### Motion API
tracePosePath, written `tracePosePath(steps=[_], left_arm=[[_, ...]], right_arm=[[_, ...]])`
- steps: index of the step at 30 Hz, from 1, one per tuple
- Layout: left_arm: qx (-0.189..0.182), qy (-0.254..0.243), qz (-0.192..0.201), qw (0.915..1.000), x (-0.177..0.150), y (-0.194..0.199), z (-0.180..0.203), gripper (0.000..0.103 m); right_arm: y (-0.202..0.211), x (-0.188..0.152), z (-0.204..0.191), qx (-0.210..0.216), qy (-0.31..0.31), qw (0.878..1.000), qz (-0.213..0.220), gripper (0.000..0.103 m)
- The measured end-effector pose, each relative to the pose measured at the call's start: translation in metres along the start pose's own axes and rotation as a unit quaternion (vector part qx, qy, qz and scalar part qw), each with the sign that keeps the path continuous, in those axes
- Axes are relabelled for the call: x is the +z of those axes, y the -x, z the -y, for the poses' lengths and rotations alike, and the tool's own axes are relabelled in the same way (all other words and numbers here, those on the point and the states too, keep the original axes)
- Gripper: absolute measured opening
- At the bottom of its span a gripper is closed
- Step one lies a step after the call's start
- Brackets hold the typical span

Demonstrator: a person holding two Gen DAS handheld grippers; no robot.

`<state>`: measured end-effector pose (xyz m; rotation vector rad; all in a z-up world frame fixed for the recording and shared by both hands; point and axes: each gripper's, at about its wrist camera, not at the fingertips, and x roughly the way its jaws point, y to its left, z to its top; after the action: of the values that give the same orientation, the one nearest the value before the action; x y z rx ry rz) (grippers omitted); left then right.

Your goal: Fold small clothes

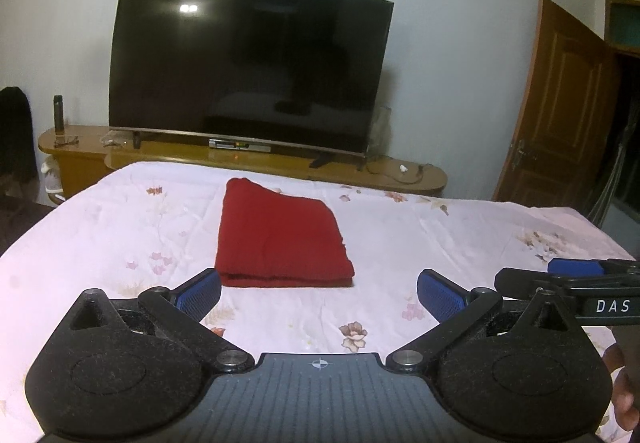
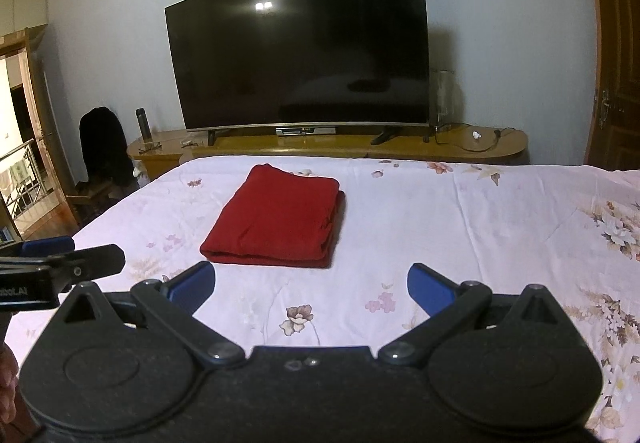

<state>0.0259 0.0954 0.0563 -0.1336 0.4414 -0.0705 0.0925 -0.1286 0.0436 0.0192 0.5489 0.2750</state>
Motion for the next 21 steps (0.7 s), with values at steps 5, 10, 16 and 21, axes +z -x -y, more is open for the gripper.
tracePosePath(steps=[5,10,16,21], left_arm=[[-0.002,0.000,0.001,1.0000,0.0013,0.0017,-0.0013,0.103],[-0.005,-0.003,0.003,1.0000,0.0034,0.0027,-0.0015,0.103],[-0.010,-0.007,0.005,0.9999,0.0044,0.0036,-0.0021,0.103],[-0.011,-0.008,0.009,0.9999,0.0051,0.0049,-0.0031,0.103]], right_arm=[[0.0010,0.0011,-0.0035,-0.001,0.006,1.000,0.001,0.102],[0.0031,0.0016,-0.0040,-0.003,0.006,1.000,0.002,0.102],[0.0039,0.0022,-0.0053,-0.005,0.008,1.000,0.001,0.102],[0.0051,0.0030,-0.0059,-0.007,0.008,1.000,0.005,0.102]])
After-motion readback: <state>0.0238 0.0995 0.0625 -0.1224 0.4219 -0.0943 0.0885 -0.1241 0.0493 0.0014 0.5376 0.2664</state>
